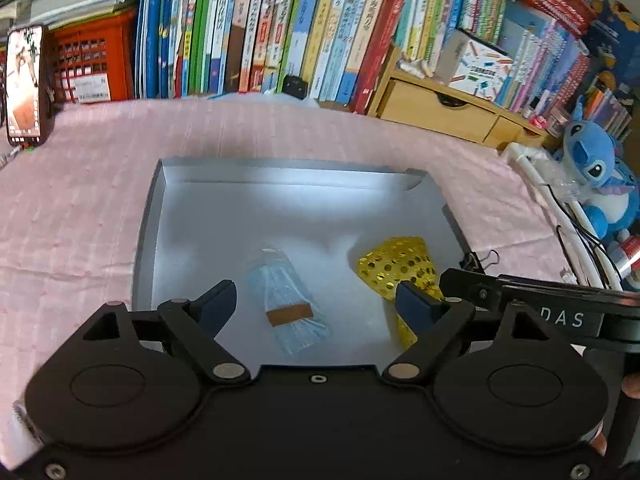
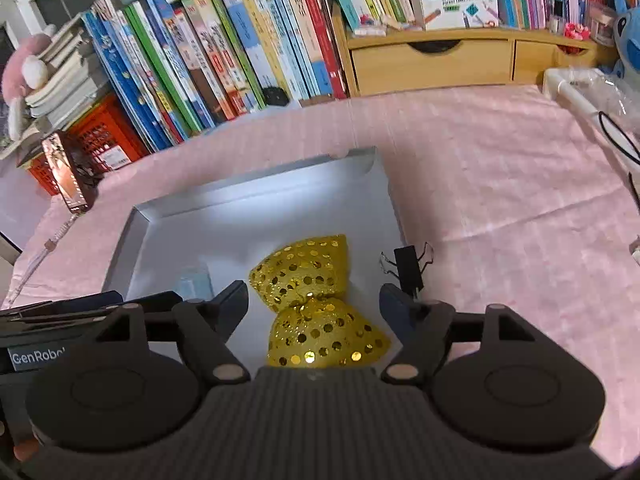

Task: Organize soft objects
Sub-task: 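Withdraw both open tools from the tray toward the remaining soft items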

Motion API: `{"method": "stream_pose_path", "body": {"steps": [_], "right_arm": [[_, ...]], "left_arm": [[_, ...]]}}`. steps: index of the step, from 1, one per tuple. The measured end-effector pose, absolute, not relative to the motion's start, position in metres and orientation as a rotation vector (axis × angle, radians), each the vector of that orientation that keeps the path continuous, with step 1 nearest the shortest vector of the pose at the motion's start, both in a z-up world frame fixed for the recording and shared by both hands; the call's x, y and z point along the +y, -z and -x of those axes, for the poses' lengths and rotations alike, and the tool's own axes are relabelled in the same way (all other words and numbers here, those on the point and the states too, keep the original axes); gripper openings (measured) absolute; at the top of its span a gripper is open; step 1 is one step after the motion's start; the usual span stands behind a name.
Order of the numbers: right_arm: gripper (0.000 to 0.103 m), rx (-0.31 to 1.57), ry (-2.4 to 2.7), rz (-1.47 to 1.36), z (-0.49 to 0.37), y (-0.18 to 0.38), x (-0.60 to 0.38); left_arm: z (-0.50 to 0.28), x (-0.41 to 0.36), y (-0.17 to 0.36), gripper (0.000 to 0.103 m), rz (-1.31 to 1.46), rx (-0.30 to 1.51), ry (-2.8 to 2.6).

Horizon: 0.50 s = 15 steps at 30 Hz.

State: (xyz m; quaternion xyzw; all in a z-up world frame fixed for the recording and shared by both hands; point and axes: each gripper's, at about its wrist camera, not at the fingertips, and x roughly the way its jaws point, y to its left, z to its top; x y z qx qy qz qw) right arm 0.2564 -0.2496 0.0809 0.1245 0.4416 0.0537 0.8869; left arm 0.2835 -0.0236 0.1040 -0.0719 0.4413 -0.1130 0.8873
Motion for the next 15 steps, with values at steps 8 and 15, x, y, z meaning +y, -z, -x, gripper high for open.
{"method": "stream_pose_path", "body": {"steps": [8,15], "right_arm": [[0.086,0.847,-0.117,-0.217,-0.225,-0.102,-0.247],[0.087,0.777,-0.133,-0.191,-0.185,-0.13,-0.239]], "left_arm": [[-0.248,-0.02,-0.123,0.088,0.122,0.863,0.24],[-0.204,-0.01,-0.145,0.09,0.117,0.812,0.251]]}}
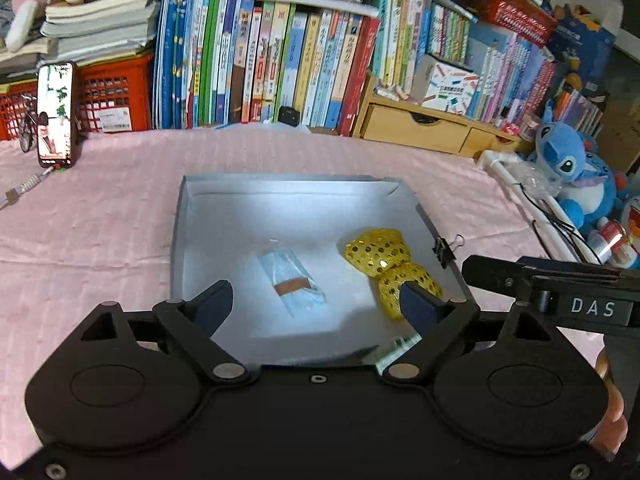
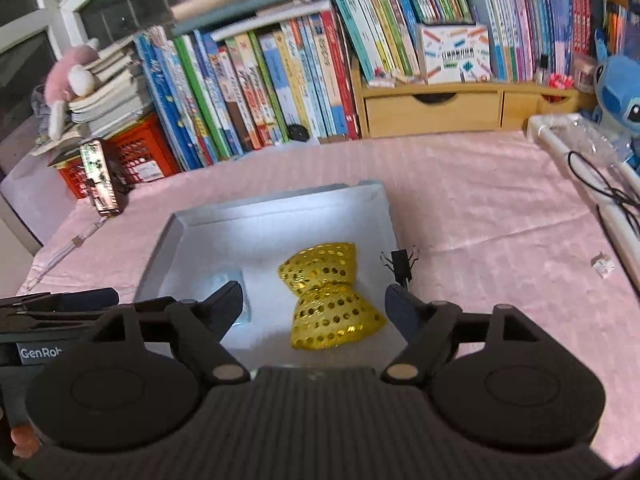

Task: Organize soft objects
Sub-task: 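Withdraw both open tools from the tray toward the remaining soft items, then close the left tool on the white plush bunny while the right tool grasps the navy floral pouch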

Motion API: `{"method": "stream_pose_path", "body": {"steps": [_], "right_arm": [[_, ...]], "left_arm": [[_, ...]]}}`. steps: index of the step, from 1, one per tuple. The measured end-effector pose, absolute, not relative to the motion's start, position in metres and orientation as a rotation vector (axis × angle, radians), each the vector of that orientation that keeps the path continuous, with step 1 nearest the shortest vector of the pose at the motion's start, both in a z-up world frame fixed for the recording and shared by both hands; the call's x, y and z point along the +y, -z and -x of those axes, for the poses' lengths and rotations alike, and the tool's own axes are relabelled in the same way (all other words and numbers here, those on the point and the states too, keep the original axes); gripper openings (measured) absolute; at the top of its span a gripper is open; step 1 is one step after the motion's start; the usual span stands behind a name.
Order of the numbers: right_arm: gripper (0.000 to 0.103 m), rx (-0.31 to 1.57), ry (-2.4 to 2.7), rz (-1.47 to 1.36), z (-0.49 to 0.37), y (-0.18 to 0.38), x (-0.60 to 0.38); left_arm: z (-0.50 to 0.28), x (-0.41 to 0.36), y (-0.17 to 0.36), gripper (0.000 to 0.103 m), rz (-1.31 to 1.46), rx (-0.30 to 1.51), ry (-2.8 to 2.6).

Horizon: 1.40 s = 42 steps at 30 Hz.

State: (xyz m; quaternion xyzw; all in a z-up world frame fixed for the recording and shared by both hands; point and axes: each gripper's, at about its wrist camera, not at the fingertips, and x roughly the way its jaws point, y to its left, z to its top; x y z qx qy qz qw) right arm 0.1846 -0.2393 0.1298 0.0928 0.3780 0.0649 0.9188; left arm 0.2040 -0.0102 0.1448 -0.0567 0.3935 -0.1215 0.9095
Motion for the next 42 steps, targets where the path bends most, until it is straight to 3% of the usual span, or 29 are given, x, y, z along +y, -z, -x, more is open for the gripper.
{"method": "stream_pose_path", "body": {"steps": [21,42], "right_arm": [[0.094,0.567,-0.313,-0.019,-0.082,-0.134,-0.199],[0.095,0.473,-0.378,0.094,-0.03,-0.057,-0.153]], "left_arm": [[-0.084,0.042,-0.146,0.093,0.052,0.574,0.293],[-0.019,0.126,-0.082,0.09,0.095,0.526,0.106]]}}
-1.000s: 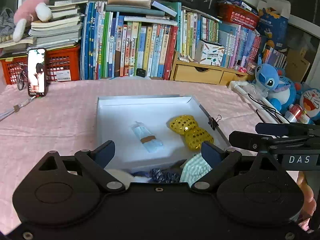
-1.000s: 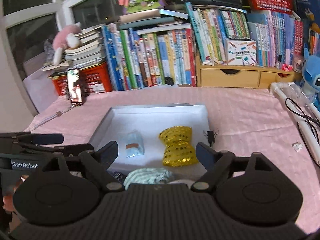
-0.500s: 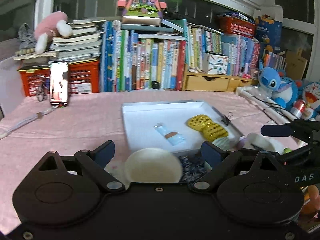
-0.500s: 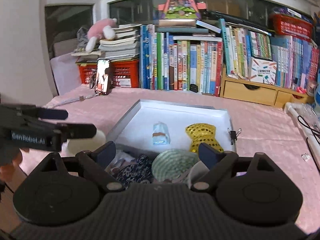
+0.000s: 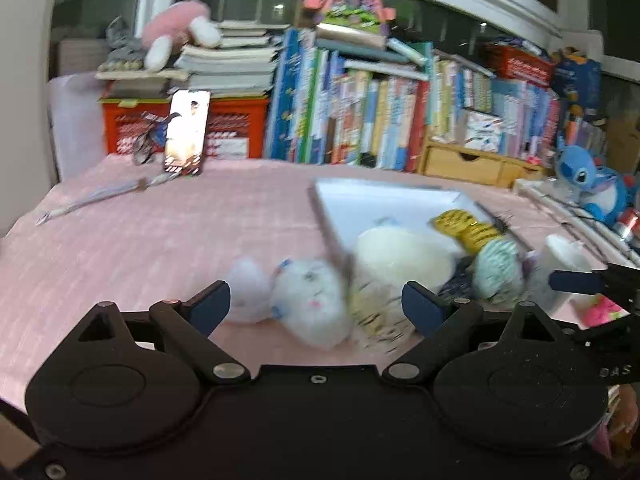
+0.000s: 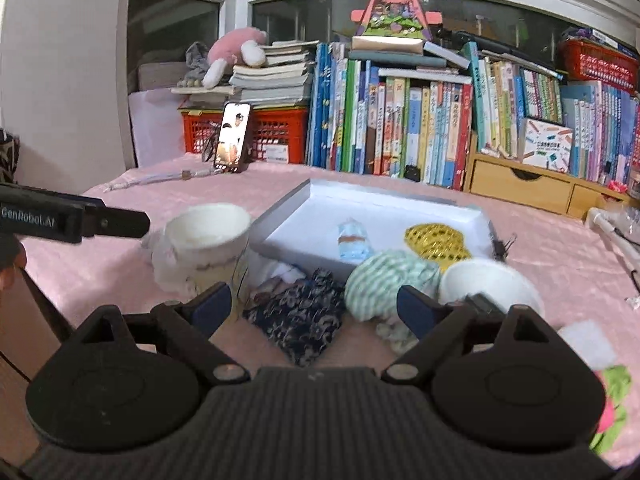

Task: Organize soft objects
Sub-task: 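Close the left tool on the white plush bunny while the right tool grasps the navy floral pouch, then lift and carry the bunny and the pouch over the silver tray with both tools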

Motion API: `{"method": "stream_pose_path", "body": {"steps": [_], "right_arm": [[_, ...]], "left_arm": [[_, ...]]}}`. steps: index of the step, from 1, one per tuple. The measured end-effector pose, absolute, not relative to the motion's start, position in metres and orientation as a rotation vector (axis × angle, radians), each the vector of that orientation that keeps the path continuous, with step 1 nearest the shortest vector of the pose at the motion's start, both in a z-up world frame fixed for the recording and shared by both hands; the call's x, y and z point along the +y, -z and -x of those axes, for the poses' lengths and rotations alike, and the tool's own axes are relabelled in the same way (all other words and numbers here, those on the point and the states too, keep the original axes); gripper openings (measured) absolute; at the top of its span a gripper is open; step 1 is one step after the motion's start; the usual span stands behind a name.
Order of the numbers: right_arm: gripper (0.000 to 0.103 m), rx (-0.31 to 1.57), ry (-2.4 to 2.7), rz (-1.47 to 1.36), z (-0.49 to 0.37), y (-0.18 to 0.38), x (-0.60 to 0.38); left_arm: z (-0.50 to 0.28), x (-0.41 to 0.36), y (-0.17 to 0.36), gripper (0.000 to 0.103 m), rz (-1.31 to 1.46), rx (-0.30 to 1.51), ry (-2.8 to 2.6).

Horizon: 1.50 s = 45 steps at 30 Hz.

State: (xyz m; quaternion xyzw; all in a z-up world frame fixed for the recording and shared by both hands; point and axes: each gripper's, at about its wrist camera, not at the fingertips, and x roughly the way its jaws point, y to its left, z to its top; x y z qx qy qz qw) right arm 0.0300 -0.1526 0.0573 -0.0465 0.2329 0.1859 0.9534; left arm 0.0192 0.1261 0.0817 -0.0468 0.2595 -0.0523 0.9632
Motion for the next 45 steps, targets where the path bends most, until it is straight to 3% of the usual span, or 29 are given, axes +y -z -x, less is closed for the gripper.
{"method": "stream_pose_path", "body": {"steps": [7,18,26,28,29,31,37,45], "right_arm": [[0.093,0.464,-0.355,0.11,-0.03,-0.03,-0.143],[0.086,0.433,-0.309,0.095,-0.035,-0.012,-0.138],[0.084,0.44,-0.308,0.104,-0.047,-0.007,-0.129],[0.083,0.447,-0.306,0.105,-0.05,-0.004,-0.126],[0.082,0.451,-0.305,0.104,-0.051,-0.003,-0.125],[0.076,0.463,-0.305,0.1,-0.054,-0.002,-0.124],[0.055,0.475,-0.318,0.101,-0.053,0.001,-0.122],[0.044,0.476,-0.318,0.093,-0.043,-0.005,-0.129]], "left_arm": [[-0.033,0.145,-0.045,0.074,0.199,0.599,0.056],[-0.062,0.183,-0.015,0.053,0.63,0.66,0.015],[-0.076,0.183,-0.008,0.052,0.736,0.656,0.018],[-0.08,0.182,-0.006,0.047,0.764,0.658,0.017],[-0.082,0.181,-0.006,0.045,0.773,0.66,0.019],[-0.084,0.18,-0.006,0.031,0.789,0.655,0.04],[-0.081,0.174,-0.014,0.029,0.731,0.646,0.044],[-0.053,0.176,-0.025,0.029,0.643,0.633,0.072]]}}
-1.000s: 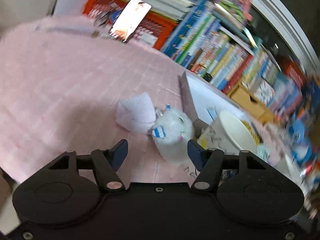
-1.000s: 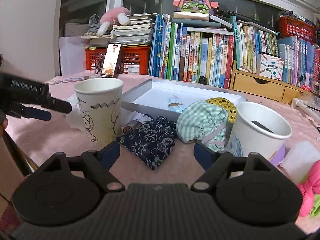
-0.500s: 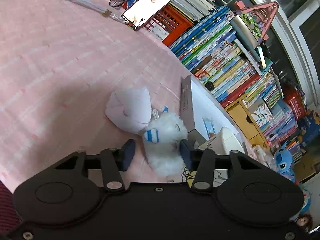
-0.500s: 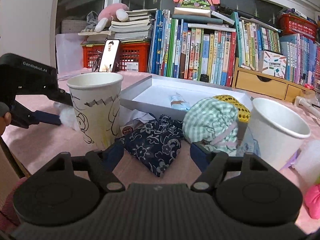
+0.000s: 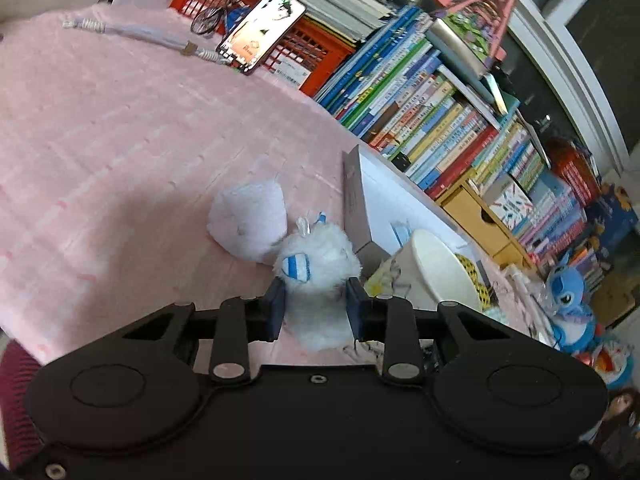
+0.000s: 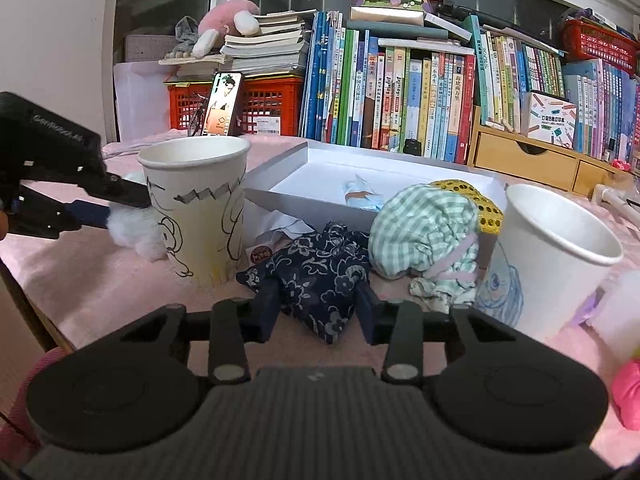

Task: Organize soft objects
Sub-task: 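Lift and carry the bunny and the pouch over the silver tray with both tools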

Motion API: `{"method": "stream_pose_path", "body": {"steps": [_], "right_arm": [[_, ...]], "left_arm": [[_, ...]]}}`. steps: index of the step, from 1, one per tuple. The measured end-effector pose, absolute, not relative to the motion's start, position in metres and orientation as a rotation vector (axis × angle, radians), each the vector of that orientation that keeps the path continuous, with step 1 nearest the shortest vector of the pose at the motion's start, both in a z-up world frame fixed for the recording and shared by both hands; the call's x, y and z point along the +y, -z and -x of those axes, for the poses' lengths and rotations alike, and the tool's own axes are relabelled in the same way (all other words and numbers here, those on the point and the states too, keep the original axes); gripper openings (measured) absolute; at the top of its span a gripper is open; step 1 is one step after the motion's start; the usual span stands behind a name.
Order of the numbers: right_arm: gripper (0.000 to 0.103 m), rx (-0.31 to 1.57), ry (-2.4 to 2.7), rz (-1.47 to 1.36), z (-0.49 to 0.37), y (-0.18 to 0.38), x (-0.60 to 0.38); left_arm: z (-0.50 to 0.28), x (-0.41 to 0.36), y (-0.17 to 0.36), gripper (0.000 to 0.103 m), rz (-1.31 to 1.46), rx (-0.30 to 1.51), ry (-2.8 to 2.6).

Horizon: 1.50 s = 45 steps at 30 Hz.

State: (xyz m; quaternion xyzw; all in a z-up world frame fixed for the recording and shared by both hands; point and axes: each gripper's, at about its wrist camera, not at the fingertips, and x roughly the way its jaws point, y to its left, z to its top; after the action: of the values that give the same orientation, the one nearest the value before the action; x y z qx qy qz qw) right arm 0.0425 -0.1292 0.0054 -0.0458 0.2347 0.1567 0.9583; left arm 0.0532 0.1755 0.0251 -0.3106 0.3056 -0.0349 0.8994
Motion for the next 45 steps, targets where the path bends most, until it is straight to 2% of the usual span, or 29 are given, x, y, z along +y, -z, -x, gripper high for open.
{"method": "stream_pose_path", "body": {"steps": [14,15,16,18,19,27,32,33,34,37,40,45], "right_arm": [[0.041,0.508,-0.363,0.067,-0.012,-0.012,-0.141],[0.044,0.509,-0.369,0.058,-0.012,-0.012,-0.142],[0.058,0.507,-0.37,0.047,-0.012,-0.012,-0.143],[0.072,0.501,-0.366,0.014,-0.013,-0.012,-0.146],[0.075,0.5,-0.362,-0.007,-0.014,-0.012,-0.147],[0.086,0.516,-0.352,-0.035,-0.034,-0.008,-0.135],[0.085,0.512,-0.327,0.004,-0.043,-0.004,-0.124],[0.078,0.514,-0.324,0.007,-0.044,-0.003,-0.123],[0.071,0.514,-0.321,0.01,-0.044,-0.003,-0.123],[0.06,0.504,-0.314,0.03,-0.04,-0.005,-0.124],[0.053,0.483,-0.298,0.041,-0.036,-0.009,-0.125],[0.052,0.433,-0.293,0.042,-0.032,-0.024,-0.131]], "left_arm": [[-0.005,0.133,-0.037,0.033,0.254,0.554,0.076],[-0.004,0.129,-0.036,0.037,0.237,0.543,0.059],[-0.004,0.126,-0.036,0.04,0.215,0.531,0.042],[-0.005,0.12,-0.035,0.042,0.173,0.51,0.021],[-0.006,0.118,-0.034,0.043,0.158,0.505,0.014],[-0.024,0.113,-0.022,0.049,0.152,0.514,-0.018],[-0.033,0.111,-0.018,0.051,0.143,0.506,-0.025],[-0.035,0.111,-0.018,0.05,0.142,0.504,-0.026],[-0.036,0.111,-0.018,0.045,0.141,0.504,-0.027],[-0.034,0.11,-0.02,0.039,0.139,0.497,-0.022],[-0.031,0.111,-0.025,0.038,0.145,0.488,-0.021],[-0.026,0.11,-0.039,0.038,0.135,0.459,-0.008]]}}
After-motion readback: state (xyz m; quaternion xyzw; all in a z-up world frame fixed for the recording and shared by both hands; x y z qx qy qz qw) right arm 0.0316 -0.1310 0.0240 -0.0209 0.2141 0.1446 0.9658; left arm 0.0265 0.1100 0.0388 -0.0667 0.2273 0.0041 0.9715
